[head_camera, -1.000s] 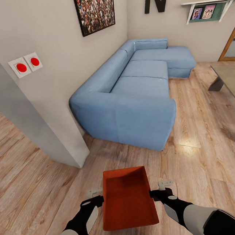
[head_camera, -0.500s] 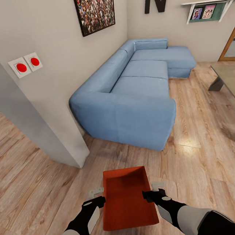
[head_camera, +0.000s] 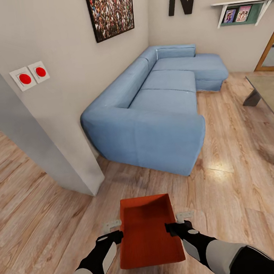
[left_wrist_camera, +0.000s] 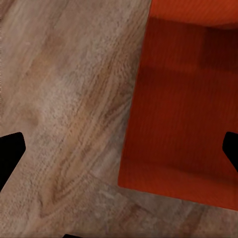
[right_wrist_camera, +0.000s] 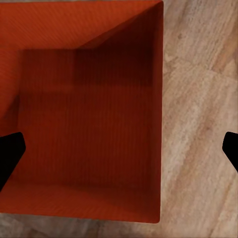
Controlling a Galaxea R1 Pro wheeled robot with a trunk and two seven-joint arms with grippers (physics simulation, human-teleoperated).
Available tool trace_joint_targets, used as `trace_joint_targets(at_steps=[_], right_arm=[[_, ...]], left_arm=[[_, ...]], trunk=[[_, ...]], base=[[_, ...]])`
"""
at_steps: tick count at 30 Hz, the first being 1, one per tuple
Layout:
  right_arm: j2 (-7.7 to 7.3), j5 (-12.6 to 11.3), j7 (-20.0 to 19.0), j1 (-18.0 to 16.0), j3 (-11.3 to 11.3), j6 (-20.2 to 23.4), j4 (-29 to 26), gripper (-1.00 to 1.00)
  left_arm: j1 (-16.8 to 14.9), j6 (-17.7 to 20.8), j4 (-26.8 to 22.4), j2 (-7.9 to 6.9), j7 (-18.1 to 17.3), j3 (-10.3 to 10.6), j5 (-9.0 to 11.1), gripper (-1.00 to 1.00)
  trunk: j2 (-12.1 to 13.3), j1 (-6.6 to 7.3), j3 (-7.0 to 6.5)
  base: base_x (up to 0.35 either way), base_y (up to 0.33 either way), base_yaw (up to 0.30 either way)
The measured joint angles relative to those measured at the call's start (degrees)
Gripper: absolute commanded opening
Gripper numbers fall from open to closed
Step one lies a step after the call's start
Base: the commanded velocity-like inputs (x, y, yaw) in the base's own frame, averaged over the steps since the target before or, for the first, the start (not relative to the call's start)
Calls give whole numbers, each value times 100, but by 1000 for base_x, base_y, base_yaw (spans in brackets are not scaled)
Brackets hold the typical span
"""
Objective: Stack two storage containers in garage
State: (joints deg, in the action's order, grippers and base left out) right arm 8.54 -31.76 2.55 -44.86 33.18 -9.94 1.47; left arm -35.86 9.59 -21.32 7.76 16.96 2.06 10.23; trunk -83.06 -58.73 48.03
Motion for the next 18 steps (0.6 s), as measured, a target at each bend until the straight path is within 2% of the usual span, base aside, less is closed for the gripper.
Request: trace_joint_targets(at_steps=[9, 18], right_arm=[[9, 0, 0, 0, 0, -1, -2, 100], [-1, 0, 0, 0, 0, -5, -3, 100]], left_arm=[[0, -2, 0, -8, -4, 0, -5, 100], [0, 6, 0, -16, -3, 0, -3, 100]], trunk=[[0, 0, 0], [-360, -197, 161]], base=[[0, 0, 0], [0, 0, 0]])
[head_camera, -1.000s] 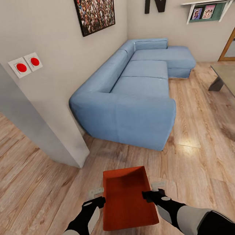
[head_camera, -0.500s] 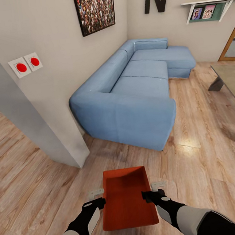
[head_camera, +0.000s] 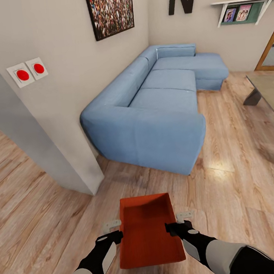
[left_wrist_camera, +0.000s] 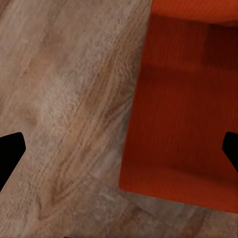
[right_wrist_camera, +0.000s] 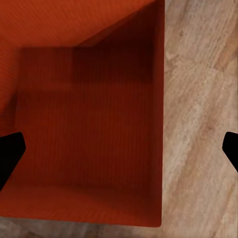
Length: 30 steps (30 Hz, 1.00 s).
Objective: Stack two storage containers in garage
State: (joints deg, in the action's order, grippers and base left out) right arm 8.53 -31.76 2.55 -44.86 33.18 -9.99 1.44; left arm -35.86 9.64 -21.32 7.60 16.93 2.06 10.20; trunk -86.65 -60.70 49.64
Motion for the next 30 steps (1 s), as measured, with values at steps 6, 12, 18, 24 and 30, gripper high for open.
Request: trace_joint_targets(at_steps=[6, 12, 18, 24, 30], right_arm=[[-13, -8, 1, 0, -5, -10, 1, 100], [-24, 3, 0, 0, -1, -9, 3, 100], [-43, 15, 0, 0, 4, -8, 5, 100], [-116, 183, 4, 0, 8, -12, 1, 100], [-127, 268, 7, 0, 9, -13, 1, 100]], left_arm=[[0, -7, -1, -7, 5, 4, -9, 100], [0, 2, -8, -27, 1, 22, -22, 100], [1, 23, 6, -9, 16, 343, -148, 100], [1, 18, 8, -16, 37, 646, -207, 100], [0, 10, 8, -21, 39, 680, -217, 100]], trunk=[[-241, -132, 108], [-481, -264, 215], [-722, -395, 323], [-963, -527, 431], [-1203, -659, 539]], base=[[0, 0, 0], [0, 0, 0], [0, 0, 0], [0, 0, 0], [0, 0, 0]])
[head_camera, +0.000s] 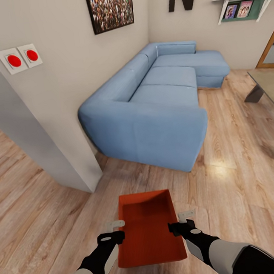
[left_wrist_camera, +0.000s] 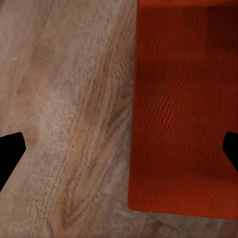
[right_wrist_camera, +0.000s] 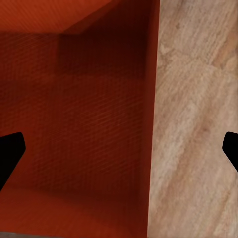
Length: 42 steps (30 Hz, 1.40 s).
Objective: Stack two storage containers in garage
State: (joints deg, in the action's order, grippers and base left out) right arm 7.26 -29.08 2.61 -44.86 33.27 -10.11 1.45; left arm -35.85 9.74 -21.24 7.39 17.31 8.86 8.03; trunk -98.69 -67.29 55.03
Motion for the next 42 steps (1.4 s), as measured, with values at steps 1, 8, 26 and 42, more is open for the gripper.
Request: trace_joint_targets(at_steps=[1, 8, 26, 42], right_arm=[[0, 2, -1, 0, 0, 0, 1, 100], [-9, 8, 2, 0, 0, -5, 0, 100], [-93, 7, 2, 0, -1, -9, -2, 100], [-122, 3, 2, 0, -12, -9, -2, 100]], left_arm=[[0, 0, 0, -1, 0, 1, 0, 100], [1, -7, -2, -4, -20, 6, -1, 100], [0, -10, 0, -5, -42, 6, 14, 100], [-1, -12, -3, -9, -44, 6, 16, 100]], trunk=[[-40, -22, 18], [-321, -176, 144], [-603, -330, 270], [-603, -330, 270]], base=[[0, 0, 0], [0, 0, 0], [0, 0, 0], [0, 0, 0]])
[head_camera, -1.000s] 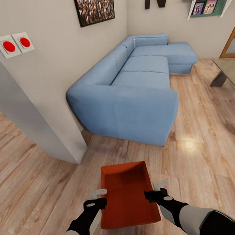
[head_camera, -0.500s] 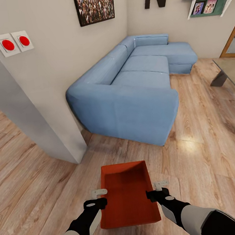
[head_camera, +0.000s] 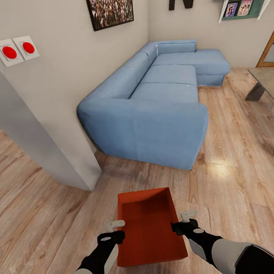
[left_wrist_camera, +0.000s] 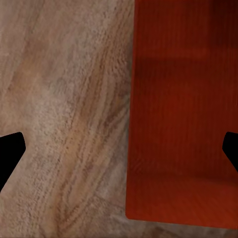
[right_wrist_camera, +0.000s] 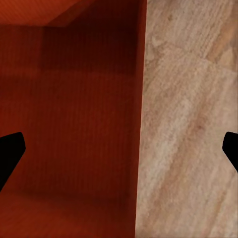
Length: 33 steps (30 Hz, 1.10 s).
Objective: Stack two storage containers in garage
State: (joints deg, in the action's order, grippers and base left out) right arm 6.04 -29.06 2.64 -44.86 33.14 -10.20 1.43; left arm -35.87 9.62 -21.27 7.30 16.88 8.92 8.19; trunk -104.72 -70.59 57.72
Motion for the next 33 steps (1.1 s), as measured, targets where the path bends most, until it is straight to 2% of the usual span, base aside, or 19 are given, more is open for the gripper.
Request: trace_joint_targets(at_steps=[7, 33], right_arm=[[-19, -4, 0, 0, 4, 0, 0, 100], [-5, -1, 0, 0, 6, 10, 0, 100]], left_arm=[[2, -5, 3, -4, 0, 0, 0, 100], [0, -7, 3, -5, -9, 0, 1, 100]], trunk=[[0, 0, 0], [-1041, -571, 466]], base=[[0, 0, 0], [0, 0, 0]])
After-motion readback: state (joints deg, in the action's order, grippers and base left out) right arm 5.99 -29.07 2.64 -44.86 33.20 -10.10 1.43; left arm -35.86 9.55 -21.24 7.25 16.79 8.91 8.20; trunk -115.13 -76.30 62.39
